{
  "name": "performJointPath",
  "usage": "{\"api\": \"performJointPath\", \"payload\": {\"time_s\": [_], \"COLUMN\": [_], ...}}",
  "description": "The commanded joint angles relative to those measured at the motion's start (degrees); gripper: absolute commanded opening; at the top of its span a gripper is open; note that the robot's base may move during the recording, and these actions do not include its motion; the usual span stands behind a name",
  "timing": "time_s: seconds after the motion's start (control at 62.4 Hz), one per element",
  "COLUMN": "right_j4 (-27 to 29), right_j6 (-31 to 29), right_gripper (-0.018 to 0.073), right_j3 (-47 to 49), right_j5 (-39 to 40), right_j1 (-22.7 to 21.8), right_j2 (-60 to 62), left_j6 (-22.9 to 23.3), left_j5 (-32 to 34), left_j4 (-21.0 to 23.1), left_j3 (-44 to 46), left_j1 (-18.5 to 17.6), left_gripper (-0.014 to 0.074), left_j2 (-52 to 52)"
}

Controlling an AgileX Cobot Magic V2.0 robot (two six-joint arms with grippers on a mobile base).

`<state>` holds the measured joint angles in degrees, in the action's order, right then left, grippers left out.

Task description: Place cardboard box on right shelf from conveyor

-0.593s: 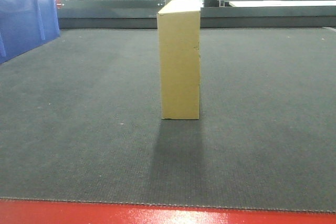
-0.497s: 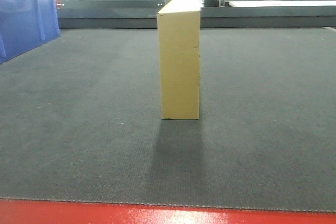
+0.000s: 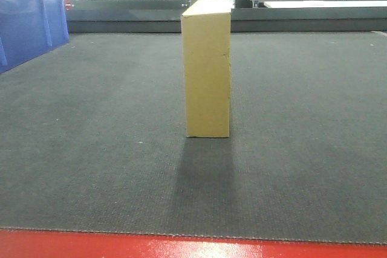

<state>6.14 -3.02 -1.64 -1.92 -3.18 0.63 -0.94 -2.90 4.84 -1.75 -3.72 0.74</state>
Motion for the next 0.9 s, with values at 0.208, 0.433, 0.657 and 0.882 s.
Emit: {"api": "performJointPath", "payload": {"time_s": [0.208, 0.433, 0.657, 0.882], "right_j4": [0.06, 0.06, 0.06, -2.12], "right_j6": [0.01, 0.01, 1.15, 1.15], "right_gripper": [0.0036, 0.0036, 0.0036, 0.0039], "right_j3": [0.24, 0.43, 11.53, 24.86], "right_j5": [5.54, 5.98, 3.10, 1.18], "right_j1": [0.04, 0.04, 0.17, 1.26], "right_j2": [0.79, 0.79, -2.56, -16.10], "left_j6": [0.29, 0.29, 0.29, 0.29], "left_j5": [5.15, 5.15, 5.15, 5.15], "left_j4": [0.37, 0.37, 0.37, 0.37], "left_j3": [0.21, 0.21, 0.21, 0.21], "left_j1": [0.11, 0.11, 0.11, 0.11], "left_gripper": [-0.0119, -0.0119, -0.0119, -0.0119], "left_j2": [0.68, 0.68, 0.68, 0.68]}}
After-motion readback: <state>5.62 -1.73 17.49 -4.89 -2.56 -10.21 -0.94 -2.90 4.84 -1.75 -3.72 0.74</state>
